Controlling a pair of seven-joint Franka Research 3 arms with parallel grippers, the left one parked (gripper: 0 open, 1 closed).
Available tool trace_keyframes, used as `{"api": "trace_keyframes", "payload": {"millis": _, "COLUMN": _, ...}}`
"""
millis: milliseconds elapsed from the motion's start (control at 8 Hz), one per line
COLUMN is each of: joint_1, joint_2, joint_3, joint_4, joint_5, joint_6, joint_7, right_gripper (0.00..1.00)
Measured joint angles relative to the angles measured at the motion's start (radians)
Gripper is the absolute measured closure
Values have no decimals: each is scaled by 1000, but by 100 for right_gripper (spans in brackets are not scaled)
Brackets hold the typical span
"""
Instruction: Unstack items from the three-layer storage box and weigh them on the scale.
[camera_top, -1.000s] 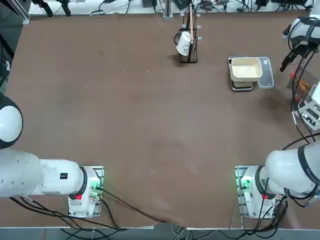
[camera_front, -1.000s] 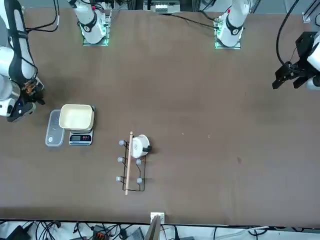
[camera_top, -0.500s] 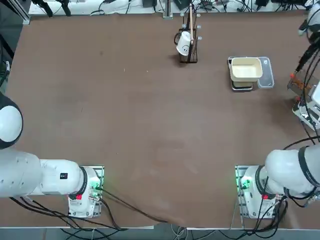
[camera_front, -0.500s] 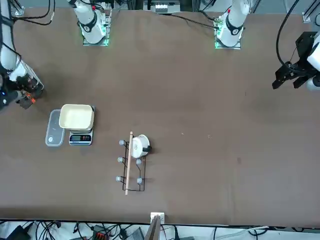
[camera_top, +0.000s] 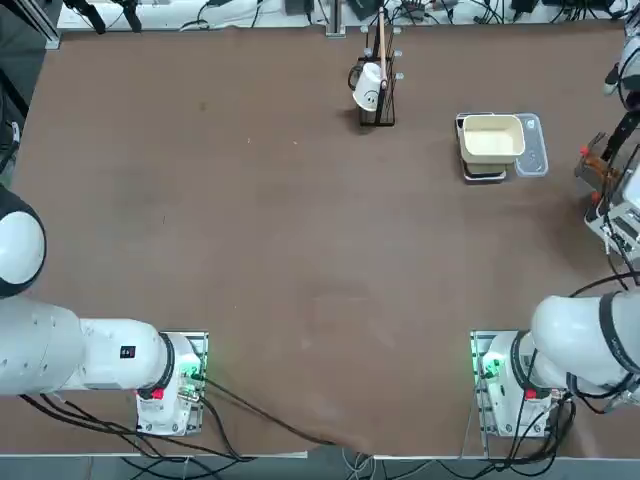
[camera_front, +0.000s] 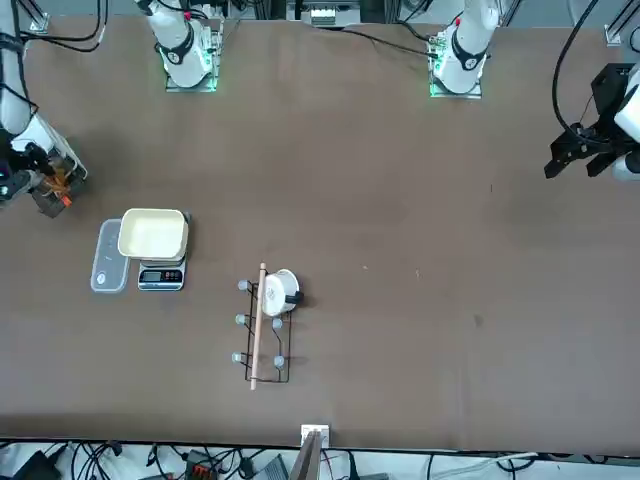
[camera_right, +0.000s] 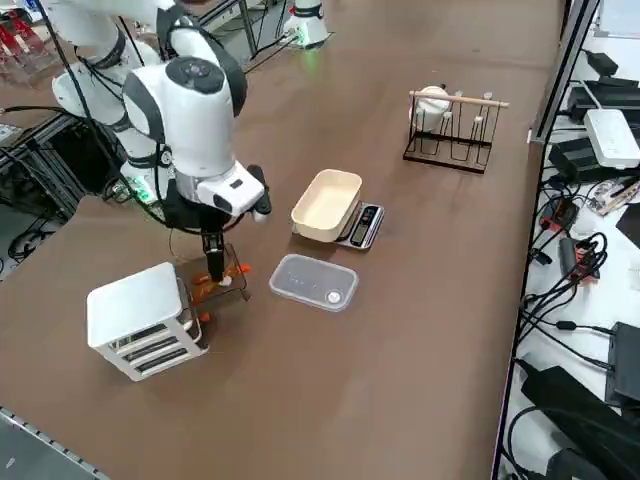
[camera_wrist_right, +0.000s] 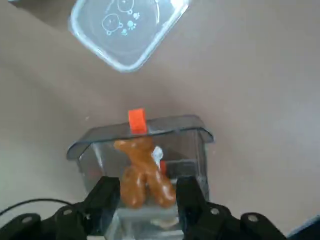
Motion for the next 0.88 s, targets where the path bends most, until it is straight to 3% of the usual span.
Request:
{"api": "trace_keyframes", "payload": {"millis": 250, "joint_1": -2, "joint_2": 9, "joint_3": 0, "joint_4": -49, "joint_5": -1, "joint_6": 54, "joint_7": 0, "right_gripper": 29}}
{"api": "trace_keyframes", "payload": {"millis": 875, "joint_1": -14, "joint_2": 48, "joint_3": 0, "joint_4": -54, "joint_5": -1, "joint_6": 116, "joint_7": 0, "right_gripper": 29}}
